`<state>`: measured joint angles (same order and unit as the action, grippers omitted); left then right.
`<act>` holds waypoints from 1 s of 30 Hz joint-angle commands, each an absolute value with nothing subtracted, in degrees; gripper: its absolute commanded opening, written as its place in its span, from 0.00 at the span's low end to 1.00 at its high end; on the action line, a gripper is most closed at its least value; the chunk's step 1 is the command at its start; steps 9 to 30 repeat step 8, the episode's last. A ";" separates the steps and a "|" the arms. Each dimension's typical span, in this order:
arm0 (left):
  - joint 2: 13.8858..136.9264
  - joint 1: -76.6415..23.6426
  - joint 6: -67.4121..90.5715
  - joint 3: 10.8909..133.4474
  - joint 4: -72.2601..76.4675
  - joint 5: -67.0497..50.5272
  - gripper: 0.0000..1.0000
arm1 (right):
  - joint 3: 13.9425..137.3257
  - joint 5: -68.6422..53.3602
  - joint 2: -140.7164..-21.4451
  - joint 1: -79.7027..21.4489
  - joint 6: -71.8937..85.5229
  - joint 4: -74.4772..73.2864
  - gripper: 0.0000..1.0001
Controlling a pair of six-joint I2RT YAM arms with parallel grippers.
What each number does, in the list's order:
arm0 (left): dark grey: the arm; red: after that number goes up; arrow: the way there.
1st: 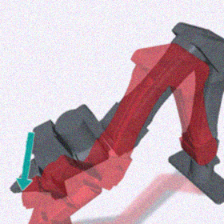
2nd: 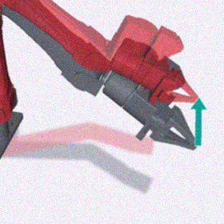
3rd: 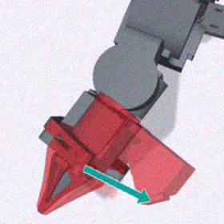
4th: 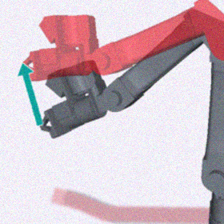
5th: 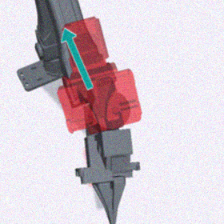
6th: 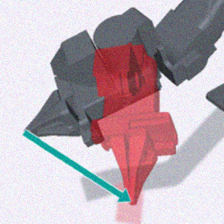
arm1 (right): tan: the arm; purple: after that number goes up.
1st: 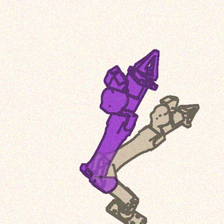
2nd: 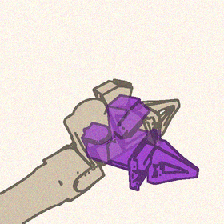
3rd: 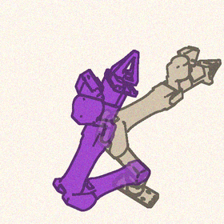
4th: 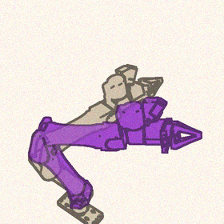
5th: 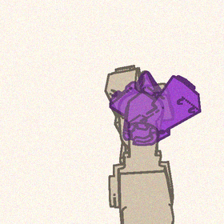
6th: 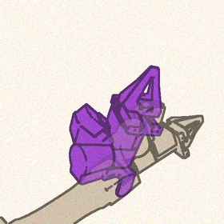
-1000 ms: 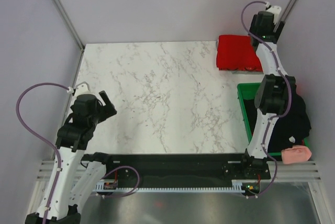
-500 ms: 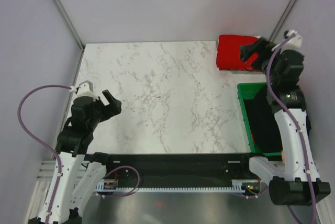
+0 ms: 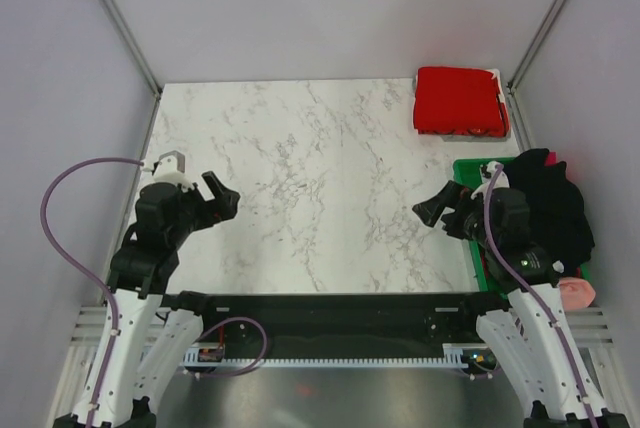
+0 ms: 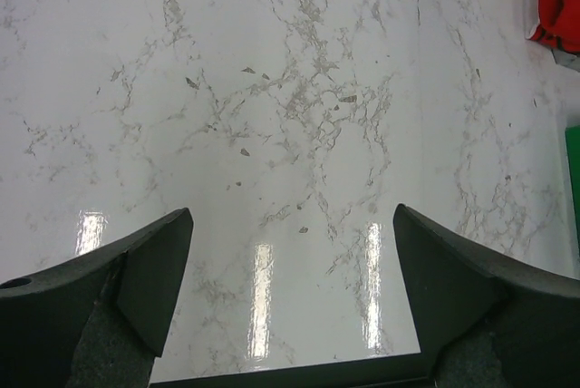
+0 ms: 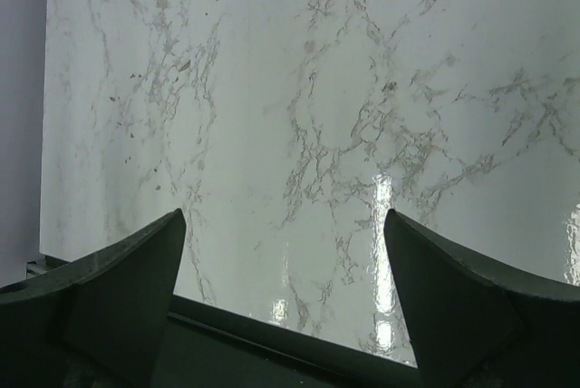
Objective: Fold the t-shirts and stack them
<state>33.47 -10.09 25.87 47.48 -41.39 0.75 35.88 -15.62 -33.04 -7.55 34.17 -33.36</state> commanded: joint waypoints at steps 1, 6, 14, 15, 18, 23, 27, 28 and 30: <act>32.78 -9.84 22.68 47.29 -38.76 -1.14 1.00 | 36.38 -15.12 -33.05 -7.56 34.37 -34.98 0.98; 32.78 -9.84 21.45 47.37 -38.58 -4.04 1.00 | 37.53 -13.80 -34.10 -7.56 34.01 -35.16 0.98; 32.78 -9.84 21.36 47.55 -38.50 -4.39 1.00 | 37.88 -12.40 -34.19 -7.56 33.31 -36.21 0.98; 32.78 -9.84 21.36 47.55 -38.50 -4.39 1.00 | 37.88 -12.40 -34.19 -7.56 33.31 -36.21 0.98; 32.78 -9.84 21.36 47.55 -38.50 -4.39 1.00 | 37.88 -12.40 -34.19 -7.56 33.31 -36.21 0.98; 32.78 -9.84 21.36 47.55 -38.50 -4.39 1.00 | 37.88 -12.40 -34.19 -7.56 33.31 -36.21 0.98; 32.78 -9.84 21.36 47.55 -38.50 -4.39 1.00 | 37.88 -12.40 -34.19 -7.56 33.31 -36.21 0.98; 32.78 -9.84 21.36 47.55 -38.50 -4.39 1.00 | 37.88 -12.40 -34.19 -7.56 33.31 -36.21 0.98; 32.78 -9.84 21.36 47.55 -38.50 -4.39 1.00 | 37.88 -12.40 -34.19 -7.56 33.31 -36.21 0.98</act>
